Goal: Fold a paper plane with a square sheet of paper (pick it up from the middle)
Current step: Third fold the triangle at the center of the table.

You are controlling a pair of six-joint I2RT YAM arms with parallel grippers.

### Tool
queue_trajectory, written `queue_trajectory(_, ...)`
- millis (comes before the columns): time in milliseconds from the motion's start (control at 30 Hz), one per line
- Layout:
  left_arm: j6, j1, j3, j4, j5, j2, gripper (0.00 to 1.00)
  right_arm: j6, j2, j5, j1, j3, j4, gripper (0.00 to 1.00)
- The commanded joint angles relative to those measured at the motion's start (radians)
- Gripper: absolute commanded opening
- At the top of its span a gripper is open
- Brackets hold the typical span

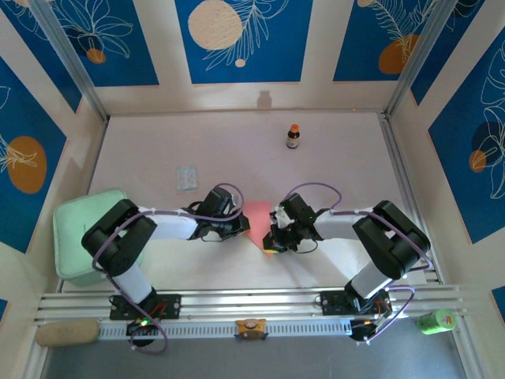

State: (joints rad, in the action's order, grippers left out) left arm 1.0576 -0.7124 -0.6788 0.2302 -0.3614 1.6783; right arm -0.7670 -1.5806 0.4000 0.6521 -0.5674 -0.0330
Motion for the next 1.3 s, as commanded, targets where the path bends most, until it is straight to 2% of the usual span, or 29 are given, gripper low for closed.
queue_trajectory(0, 0.002, 0.033, 0.019, 0.007, 0.005, 0.029, 0.00, 0.002, -0.033, -0.073, 0.003, 0.037, -0.139, 0.00)
queue_trajectory(333, -0.026, 0.093, 0.026, -0.030, 0.003, 0.016, 0.00, 0.006, -0.029, -0.072, 0.001, 0.037, -0.142, 0.00)
queue_trajectory(400, -0.009, 0.087, 0.025, -0.006, -0.010, -0.035, 0.00, 0.006, -0.026, -0.070, 0.001, 0.037, -0.145, 0.00)
queue_trajectory(500, -0.033, 0.071, -0.015, -0.077, 0.019, -0.121, 0.00, 0.006, -0.026, -0.073, 0.000, 0.037, -0.143, 0.00)
queue_trajectory(600, -0.069, 0.046, -0.057, -0.125, 0.023, -0.141, 0.02, 0.009, -0.034, -0.069, -0.001, 0.029, -0.147, 0.00)
queue_trajectory(867, -0.036, -0.026, -0.065, 0.023, -0.093, 0.011, 0.01, 0.012, -0.030, -0.068, 0.000, 0.025, -0.151, 0.00)
queue_trajectory(1267, -0.053, -0.033, -0.044, -0.056, -0.039, 0.111, 0.00, 0.061, 0.095, -0.030, 0.004, -0.039, -0.175, 0.00)
